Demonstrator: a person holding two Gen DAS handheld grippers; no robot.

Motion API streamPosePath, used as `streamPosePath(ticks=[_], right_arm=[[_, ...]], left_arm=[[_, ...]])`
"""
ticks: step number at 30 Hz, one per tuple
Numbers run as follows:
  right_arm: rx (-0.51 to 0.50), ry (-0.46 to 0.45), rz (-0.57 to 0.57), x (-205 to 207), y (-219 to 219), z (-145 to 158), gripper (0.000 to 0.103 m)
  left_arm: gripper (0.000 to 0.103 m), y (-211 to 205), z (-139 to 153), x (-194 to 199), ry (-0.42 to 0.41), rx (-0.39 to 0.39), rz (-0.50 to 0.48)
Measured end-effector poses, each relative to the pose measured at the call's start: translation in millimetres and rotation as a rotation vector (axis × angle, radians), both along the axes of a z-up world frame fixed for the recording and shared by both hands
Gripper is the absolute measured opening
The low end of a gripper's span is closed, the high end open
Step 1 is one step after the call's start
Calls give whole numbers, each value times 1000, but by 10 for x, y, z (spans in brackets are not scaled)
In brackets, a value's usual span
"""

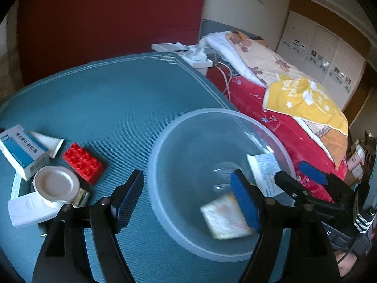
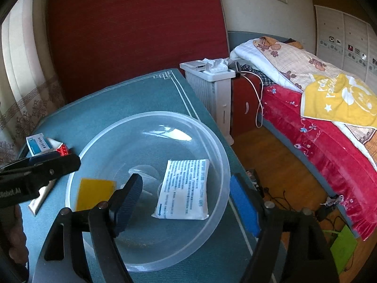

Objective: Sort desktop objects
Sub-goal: 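Carry both items over the clear bowl and open both tools to drop them, then withdraw both open tools from the bowl back toward the table items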

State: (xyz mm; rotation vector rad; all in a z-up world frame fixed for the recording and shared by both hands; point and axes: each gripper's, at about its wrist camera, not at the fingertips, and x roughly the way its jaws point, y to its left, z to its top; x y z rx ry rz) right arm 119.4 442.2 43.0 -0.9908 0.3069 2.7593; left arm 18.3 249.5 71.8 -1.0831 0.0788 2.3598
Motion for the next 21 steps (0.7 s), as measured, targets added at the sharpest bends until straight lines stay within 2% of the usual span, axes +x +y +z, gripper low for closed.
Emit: streamPosePath(ticks=[6,15,21], right_arm=[[-18,-10,-16,-40,-4,-30,80],[-28,4,-22,4,-125,43,80],[-42,12,-18,16,-201,94,81]], left_arm=[[79,-104,-52,4,23,-53,56],[79,-262,-28,114,60,-76,78],[79,-437,-33,96,56,-69,109]])
